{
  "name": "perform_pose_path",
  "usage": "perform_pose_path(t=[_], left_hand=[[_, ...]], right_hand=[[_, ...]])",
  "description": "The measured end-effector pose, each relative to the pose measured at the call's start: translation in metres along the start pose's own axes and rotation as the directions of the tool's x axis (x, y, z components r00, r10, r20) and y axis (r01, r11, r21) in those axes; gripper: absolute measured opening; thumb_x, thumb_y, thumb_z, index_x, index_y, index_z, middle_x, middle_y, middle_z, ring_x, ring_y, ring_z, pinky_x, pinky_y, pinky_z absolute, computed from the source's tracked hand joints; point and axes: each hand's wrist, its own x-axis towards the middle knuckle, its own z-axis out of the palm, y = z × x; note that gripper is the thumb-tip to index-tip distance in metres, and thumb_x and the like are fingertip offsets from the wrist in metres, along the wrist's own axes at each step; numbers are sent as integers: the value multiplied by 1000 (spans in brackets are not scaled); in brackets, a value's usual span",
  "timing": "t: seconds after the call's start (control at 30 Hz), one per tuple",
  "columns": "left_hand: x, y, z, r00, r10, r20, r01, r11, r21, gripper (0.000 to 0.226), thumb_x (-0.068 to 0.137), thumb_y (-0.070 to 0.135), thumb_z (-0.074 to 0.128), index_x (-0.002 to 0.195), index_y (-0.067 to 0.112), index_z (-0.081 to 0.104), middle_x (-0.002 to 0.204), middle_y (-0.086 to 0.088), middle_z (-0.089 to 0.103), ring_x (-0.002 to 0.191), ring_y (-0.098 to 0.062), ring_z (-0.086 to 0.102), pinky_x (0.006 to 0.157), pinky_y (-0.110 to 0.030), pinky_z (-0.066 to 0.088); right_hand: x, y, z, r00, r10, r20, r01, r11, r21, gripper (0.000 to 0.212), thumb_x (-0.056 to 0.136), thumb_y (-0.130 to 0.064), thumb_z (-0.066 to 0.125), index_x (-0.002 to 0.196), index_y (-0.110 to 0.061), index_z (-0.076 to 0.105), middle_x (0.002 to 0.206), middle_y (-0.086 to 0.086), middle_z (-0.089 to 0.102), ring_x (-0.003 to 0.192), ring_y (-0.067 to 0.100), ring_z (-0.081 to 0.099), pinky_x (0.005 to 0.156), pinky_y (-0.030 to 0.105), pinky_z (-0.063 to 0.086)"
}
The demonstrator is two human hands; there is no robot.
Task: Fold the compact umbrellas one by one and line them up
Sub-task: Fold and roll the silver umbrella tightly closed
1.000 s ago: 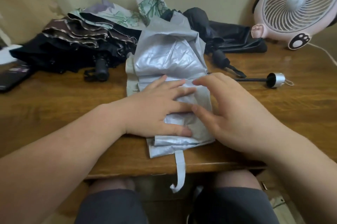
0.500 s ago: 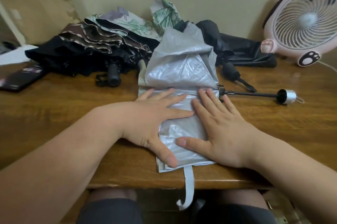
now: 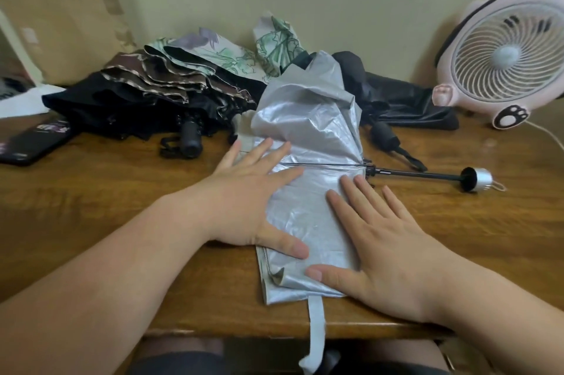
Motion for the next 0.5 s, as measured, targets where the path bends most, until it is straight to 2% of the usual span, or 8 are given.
perform_pose_path(t=[0.1,0.17,0.23,0.3,0.33,0.37,0.43,0.5], left_hand=[[1,-1,1,1000,2,-8,-2,1000,-9,132,51,110,34,159,48,-9,162,19,-35,146,-6,-40,122,-50,-21],[3,-2,1,999,0,-40,0,1000,-15,121,59,107,30,159,50,-5,165,19,-29,149,-6,-34,124,-50,-18],[4,-4,1,997,-2,-82,-1,999,-36,103,69,102,18,158,54,2,167,21,-21,152,-4,-27,125,-49,-15],[4,-5,2,992,1,-129,-10,997,-70,91,75,97,5,157,57,10,168,22,-15,153,-2,-22,125,-47,-14],[6,-4,2,990,0,-142,-11,997,-80,86,78,94,3,155,58,13,168,24,-13,152,-1,-22,125,-45,-15],[6,-4,3,990,-13,-144,0,996,-86,81,81,90,5,155,60,15,168,25,-12,152,0,-22,125,-43,-16],[7,-5,4,989,-31,-146,20,996,-81,72,84,86,8,152,63,18,166,28,-12,151,2,-21,124,-40,-17],[9,-4,2,985,-34,-167,21,997,-78,69,82,88,5,146,69,21,164,32,-9,149,6,-19,123,-37,-16]], right_hand=[[-8,3,0,999,-25,25,25,1000,-6,123,61,-103,-3,158,-30,-24,161,-8,-38,144,7,-41,126,42,-14],[-12,5,-5,996,-86,-18,87,996,32,115,67,-100,-1,161,-34,-10,165,-12,-27,149,3,-30,127,35,-9],[-13,12,-17,979,-125,-163,147,981,128,92,83,-88,17,159,-37,29,168,-16,14,153,1,8,125,26,12],[-6,31,-26,910,-107,-400,207,955,214,56,95,-63,45,135,-29,64,140,-12,59,130,6,48,113,31,40],[1,45,-32,869,-83,-488,208,956,207,41,94,-49,57,125,-25,71,125,-10,66,120,11,56,104,36,48],[10,58,-40,861,-62,-505,171,970,172,33,92,-40,66,121,-26,72,117,-11,68,113,13,58,98,38,51],[30,79,-57,927,-30,-374,78,990,114,39,87,-39,76,124,-34,68,113,-17,64,107,9,58,89,29,51],[48,88,-68,976,-20,-215,52,989,141,49,82,-45,80,128,-37,64,115,-21,61,104,4,59,85,22,50]])
